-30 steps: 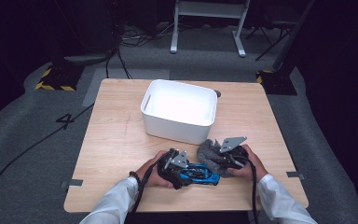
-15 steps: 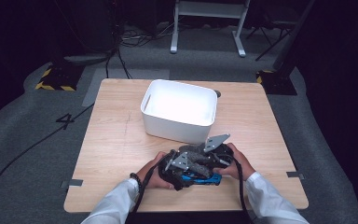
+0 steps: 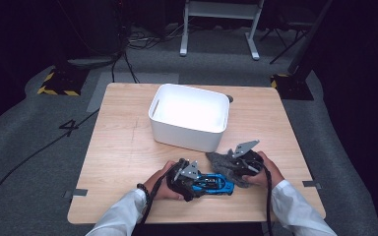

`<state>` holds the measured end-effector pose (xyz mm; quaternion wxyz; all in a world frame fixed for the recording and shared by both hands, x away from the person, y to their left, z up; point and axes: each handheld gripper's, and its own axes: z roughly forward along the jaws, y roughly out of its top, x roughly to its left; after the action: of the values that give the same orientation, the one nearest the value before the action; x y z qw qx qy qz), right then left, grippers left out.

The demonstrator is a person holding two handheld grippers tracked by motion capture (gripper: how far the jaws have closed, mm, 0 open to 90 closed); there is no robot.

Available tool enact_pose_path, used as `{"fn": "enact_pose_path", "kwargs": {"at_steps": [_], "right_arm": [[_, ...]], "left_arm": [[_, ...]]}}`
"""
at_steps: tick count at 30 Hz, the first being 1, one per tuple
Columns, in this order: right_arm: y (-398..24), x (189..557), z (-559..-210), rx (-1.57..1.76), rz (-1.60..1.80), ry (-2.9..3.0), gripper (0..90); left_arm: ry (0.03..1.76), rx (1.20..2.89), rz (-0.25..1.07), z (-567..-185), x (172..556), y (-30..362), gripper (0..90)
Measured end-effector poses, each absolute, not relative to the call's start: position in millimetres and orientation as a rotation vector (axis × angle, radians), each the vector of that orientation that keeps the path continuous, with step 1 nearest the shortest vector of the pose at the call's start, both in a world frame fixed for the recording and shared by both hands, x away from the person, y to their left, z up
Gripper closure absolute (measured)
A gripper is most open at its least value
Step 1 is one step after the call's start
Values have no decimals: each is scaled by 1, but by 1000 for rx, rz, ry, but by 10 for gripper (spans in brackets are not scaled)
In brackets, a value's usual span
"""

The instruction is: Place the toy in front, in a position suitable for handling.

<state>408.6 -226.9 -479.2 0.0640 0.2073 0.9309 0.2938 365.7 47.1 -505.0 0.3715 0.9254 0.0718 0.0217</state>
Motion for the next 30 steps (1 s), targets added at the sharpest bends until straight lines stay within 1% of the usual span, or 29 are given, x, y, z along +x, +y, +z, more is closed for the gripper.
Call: {"fn": "enact_pose_path", "kwargs": {"at_steps": [2, 4, 5, 8, 9, 10, 13, 14, 15, 18, 23, 25, 30], "right_arm": [[-242, 399, -481, 644, 920, 2814, 748], [-247, 394, -481, 646, 921, 2817, 748], [-256, 383, -482, 645, 938, 2818, 748], [-263, 365, -482, 623, 965, 2836, 748], [-263, 365, -482, 623, 965, 2836, 748], [-264, 352, -483, 601, 1002, 2858, 748], [-259, 336, -484, 547, 1038, 2885, 749], [-259, 336, -484, 547, 1038, 2885, 749], [-252, 327, -485, 486, 1052, 2898, 749], [-245, 324, -485, 445, 1033, 2879, 749], [-246, 328, -487, 468, 1047, 2868, 754], [-249, 334, -486, 503, 994, 2809, 752], [-254, 350, -488, 624, 998, 2723, 754]], "left_arm": [[186, 2372, 60, -505, 365, 48, 221], [191, 2373, 60, -505, 365, 48, 221], [195, 2373, 65, -505, 364, 48, 221], [211, 2376, 66, -504, 363, 49, 221], [211, 2376, 66, -504, 363, 49, 221], [216, 2377, 70, -504, 362, 50, 221], [224, 2379, 73, -504, 362, 51, 222], [229, 2381, 74, -504, 361, 51, 222], [246, 2379, 78, -504, 360, 50, 221], [267, 2377, 85, -504, 359, 50, 220], [270, 2373, 88, -504, 359, 51, 224], [270, 2373, 88, -504, 359, 52, 227], [305, 2356, 103, -505, 356, 52, 228]]}}
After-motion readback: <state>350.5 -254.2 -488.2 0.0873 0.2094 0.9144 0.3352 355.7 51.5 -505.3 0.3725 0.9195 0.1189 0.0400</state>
